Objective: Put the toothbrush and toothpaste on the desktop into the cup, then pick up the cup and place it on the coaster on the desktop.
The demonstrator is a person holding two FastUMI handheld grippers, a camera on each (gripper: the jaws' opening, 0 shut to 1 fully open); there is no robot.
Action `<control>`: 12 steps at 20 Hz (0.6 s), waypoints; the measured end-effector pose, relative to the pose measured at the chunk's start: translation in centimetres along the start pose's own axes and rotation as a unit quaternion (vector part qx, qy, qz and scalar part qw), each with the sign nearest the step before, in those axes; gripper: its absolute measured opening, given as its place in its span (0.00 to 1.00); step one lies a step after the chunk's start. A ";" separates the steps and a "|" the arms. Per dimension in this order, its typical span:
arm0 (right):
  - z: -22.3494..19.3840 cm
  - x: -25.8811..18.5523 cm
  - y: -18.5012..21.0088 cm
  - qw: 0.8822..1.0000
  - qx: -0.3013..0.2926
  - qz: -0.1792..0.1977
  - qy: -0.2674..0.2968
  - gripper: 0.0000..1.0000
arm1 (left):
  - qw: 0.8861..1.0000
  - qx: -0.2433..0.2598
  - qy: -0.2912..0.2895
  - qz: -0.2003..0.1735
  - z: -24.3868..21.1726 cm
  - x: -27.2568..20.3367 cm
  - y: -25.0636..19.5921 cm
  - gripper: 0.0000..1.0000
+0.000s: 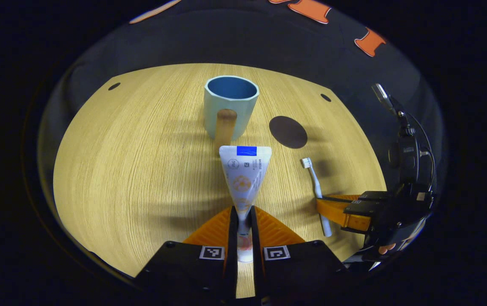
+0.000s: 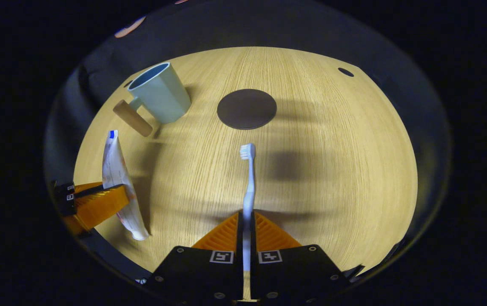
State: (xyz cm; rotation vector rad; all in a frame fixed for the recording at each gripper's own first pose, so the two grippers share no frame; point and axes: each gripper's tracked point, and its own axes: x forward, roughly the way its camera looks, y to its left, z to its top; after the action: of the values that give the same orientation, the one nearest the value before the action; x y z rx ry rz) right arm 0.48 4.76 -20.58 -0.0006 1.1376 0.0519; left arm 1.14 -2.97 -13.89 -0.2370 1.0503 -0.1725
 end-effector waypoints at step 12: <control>4.4 -4.7 -0.5 0.986 -0.017 0.016 -0.164 0.07 | 0.990 0.008 -0.142 -0.006 4.7 0.7 0.2 0.19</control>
State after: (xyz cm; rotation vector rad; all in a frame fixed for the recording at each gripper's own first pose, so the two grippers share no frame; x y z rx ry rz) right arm 2.54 4.21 -14.51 -0.0047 0.8082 0.0957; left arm 5.63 -2.41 -12.32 -0.2461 0.7654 -0.1530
